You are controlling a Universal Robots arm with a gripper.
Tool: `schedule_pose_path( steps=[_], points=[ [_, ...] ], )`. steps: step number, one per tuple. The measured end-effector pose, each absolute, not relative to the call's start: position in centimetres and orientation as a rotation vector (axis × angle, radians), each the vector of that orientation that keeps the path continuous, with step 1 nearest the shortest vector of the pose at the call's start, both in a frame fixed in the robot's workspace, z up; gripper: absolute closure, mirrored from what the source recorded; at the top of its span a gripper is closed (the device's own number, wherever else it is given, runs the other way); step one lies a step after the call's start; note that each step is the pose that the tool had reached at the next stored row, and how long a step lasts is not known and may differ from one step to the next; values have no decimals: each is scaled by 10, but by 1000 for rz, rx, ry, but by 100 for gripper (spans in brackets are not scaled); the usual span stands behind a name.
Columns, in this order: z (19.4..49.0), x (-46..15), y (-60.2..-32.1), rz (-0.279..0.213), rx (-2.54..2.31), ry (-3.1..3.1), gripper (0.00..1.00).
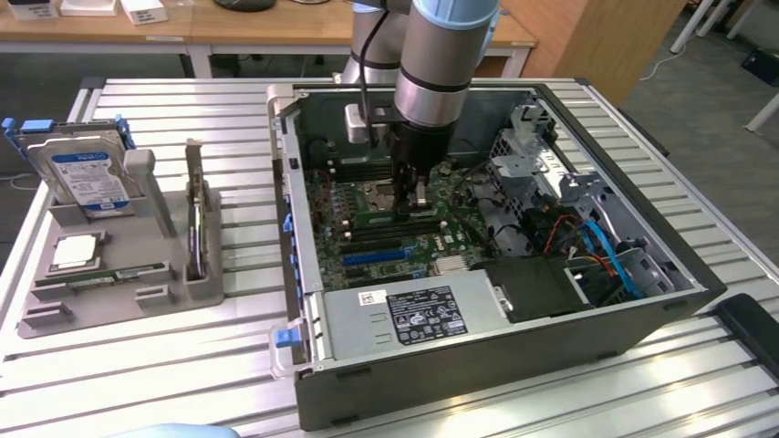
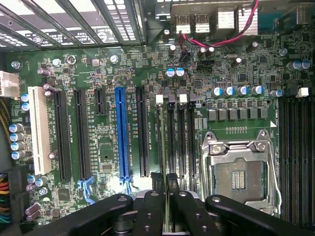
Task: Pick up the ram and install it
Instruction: 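Insert the ram into the slot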
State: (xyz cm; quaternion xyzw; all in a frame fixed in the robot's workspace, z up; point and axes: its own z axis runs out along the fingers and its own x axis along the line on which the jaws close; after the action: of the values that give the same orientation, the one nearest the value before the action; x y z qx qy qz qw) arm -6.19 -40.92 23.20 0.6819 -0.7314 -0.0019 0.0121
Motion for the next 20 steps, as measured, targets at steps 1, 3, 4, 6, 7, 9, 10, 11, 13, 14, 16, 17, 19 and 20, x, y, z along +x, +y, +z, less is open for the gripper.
schedule_pose_path(
  steps=[1,3,4,6,7,9,10,11,13,14,16,17,19,20],
  points=[
    [232,-62,-409,-6,2126,-2280,87],
    [232,-62,-409,-6,2126,-2280,87],
    [232,-62,-409,-6,2126,-2280,87],
    [232,-62,-409,-6,2126,-2280,87],
    [231,-62,-409,-6,2126,-2280,87],
    [231,-62,-409,-6,2126,-2280,87],
    [231,-62,-409,-6,2126,-2280,87],
    [230,-62,-409,-6,2126,-2280,87],
    [230,-62,-409,-6,2126,-2280,87],
    [230,-62,-409,-5,2126,-2280,87],
    [229,-62,-409,-5,2126,-2280,87],
    [229,-62,-409,-5,2126,-2280,87],
    [229,-62,-409,-5,2126,-2280,87],
    [228,-62,-409,-5,2126,-2280,87]
  ],
)
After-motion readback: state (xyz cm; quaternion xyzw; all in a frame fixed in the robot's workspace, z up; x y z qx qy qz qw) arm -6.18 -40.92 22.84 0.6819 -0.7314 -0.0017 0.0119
